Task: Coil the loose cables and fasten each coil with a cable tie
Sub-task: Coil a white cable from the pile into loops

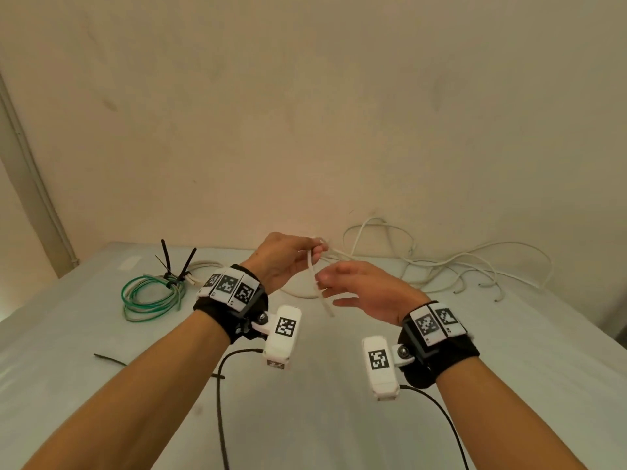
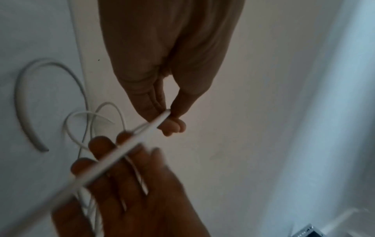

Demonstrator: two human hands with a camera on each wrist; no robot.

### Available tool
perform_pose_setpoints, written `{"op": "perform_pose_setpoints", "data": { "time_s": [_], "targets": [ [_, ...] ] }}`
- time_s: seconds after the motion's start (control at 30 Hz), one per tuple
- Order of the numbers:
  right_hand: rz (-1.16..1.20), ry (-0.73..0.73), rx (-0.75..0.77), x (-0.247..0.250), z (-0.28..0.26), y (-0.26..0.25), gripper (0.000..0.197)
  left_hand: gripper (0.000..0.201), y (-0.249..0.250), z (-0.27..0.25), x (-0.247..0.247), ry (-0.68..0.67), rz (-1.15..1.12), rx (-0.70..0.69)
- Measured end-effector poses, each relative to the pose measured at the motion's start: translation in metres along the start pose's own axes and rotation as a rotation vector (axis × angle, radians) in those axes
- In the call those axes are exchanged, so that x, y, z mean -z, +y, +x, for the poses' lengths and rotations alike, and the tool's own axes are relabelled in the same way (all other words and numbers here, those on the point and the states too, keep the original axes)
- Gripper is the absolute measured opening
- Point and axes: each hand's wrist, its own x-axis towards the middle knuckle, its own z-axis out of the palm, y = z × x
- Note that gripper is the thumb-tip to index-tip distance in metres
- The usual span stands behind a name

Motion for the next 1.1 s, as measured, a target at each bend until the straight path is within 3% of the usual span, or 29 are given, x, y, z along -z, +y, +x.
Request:
{"op": "perform_pose_setpoints", "data": {
  "time_s": [0.13, 0.2, 0.27, 0.33, 0.43, 0.53, 0.63, 0.7, 0.8, 0.87, 1.0, 1.1],
  "targets": [
    [0.519, 0.192, -0.153, 0.017, 0.013, 0.011, 0.064, 0.022, 0.007, -0.022, 0.013, -0.218, 0.121, -0.030],
    [0.689, 0.234, -0.138, 0.022, 0.021, 0.011, 0.061, 0.025, 0.006, -0.036, 0.015, -0.335, 0.238, 0.007],
    [0.773, 0.295, -0.101, 0.021, 0.026, 0.005, 0.037, 0.025, 0.002, -0.044, 0.015, -0.405, 0.401, 0.047],
    [0.659, 0.346, -0.079, 0.015, 0.028, -0.005, 0.014, 0.029, -0.002, -0.048, 0.013, -0.459, 0.518, 0.109],
    [0.448, 0.292, -0.014, 0.004, 0.025, -0.017, 0.009, 0.032, -0.008, -0.044, 0.007, -0.484, 0.434, 0.196],
    [0.222, 0.211, 0.121, -0.004, 0.014, -0.029, 0.013, 0.042, -0.008, -0.027, 0.000, -0.293, 0.151, 0.237],
    [-0.026, 0.145, 0.225, -0.011, -0.001, -0.041, 0.017, 0.048, 0.005, -0.013, -0.007, -0.113, 0.080, 0.178],
    [-0.167, 0.051, 0.261, -0.015, -0.012, -0.045, 0.017, 0.049, 0.019, -0.008, -0.011, -0.133, 0.015, 0.129],
    [-0.313, -0.022, 0.259, -0.016, -0.023, -0.048, 0.019, 0.031, 0.047, -0.009, -0.015, -0.175, -0.057, 0.024],
    [-0.369, 0.006, 0.274, -0.010, -0.029, -0.050, 0.019, 0.022, 0.063, -0.012, -0.016, -0.189, -0.017, -0.049],
    [-0.415, 0.069, 0.270, 0.009, -0.036, -0.050, 0.017, 0.023, 0.088, -0.023, -0.016, -0.194, 0.101, -0.162],
    [-0.298, 0.300, 0.302, 0.018, -0.030, -0.046, 0.023, 0.025, 0.105, -0.037, -0.016, -0.148, 0.219, -0.219]
  ]
}}
